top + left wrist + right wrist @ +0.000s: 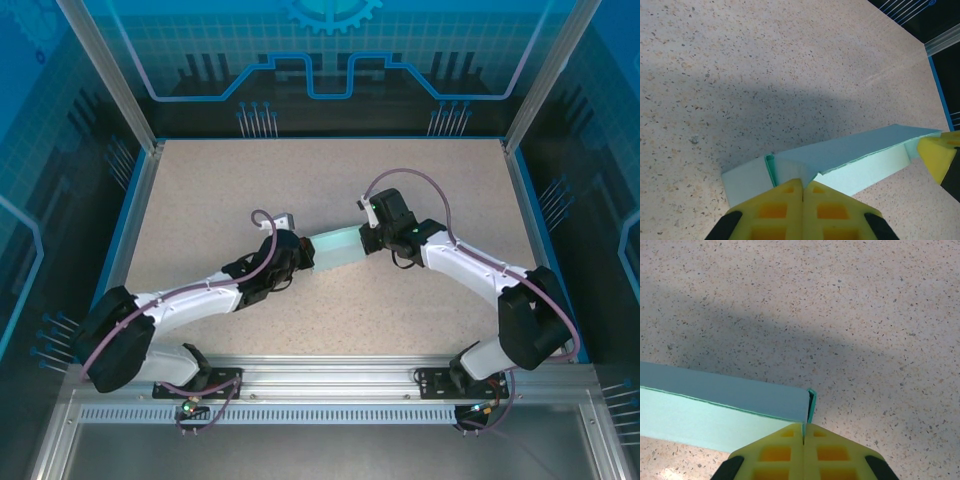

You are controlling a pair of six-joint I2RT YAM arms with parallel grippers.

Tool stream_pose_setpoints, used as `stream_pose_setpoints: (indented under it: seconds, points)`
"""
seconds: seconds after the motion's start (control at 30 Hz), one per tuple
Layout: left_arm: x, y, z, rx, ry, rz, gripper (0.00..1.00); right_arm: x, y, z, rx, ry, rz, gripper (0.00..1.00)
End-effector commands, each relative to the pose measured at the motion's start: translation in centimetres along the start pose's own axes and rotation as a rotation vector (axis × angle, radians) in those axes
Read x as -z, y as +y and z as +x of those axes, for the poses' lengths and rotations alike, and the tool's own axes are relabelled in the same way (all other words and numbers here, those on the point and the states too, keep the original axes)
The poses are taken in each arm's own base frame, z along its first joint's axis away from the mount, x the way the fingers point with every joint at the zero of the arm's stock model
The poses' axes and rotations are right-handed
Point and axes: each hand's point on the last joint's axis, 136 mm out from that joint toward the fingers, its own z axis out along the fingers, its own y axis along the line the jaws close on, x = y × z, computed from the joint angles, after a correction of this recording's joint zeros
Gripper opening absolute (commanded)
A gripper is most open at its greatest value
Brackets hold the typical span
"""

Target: Fold the paper box

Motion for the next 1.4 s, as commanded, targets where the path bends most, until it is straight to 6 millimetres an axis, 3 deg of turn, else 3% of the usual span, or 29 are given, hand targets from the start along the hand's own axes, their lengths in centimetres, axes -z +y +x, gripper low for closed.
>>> stream_pose_setpoints:
  seconds: [0.0, 0.27, 0.6, 1.2, 1.37]
  points:
    - [0.3, 1.9, 1.9, -0.076, 0.051, -0.059, 0.00, 0.3, 1.6, 1.5, 0.035, 0.038, -0.044, 0.03]
    - [0.0, 2.6, 3.0, -0.101, 0.071, -0.072, 0.04, 0.2, 1.5, 2.0, 0.042, 0.026, -0.043, 0.03]
    - [0.4, 1.7, 2.3, -0.136, 0.064, -0.045, 0.17, 0.2, 1.3, 2.2, 0.044, 0.017, -0.028, 0.03]
    - [3.3, 0.4, 0.2, -0.196, 0.011, 0.022, 0.66, 0.4, 1.2, 2.0, 0.044, 0.014, -0.021, 0.03]
    - [3.0, -0.3, -0.7, -0.124, 0.028, 0.076, 0.72, 0.4, 1.3, 1.9, 0.046, 0.014, -0.020, 0.03]
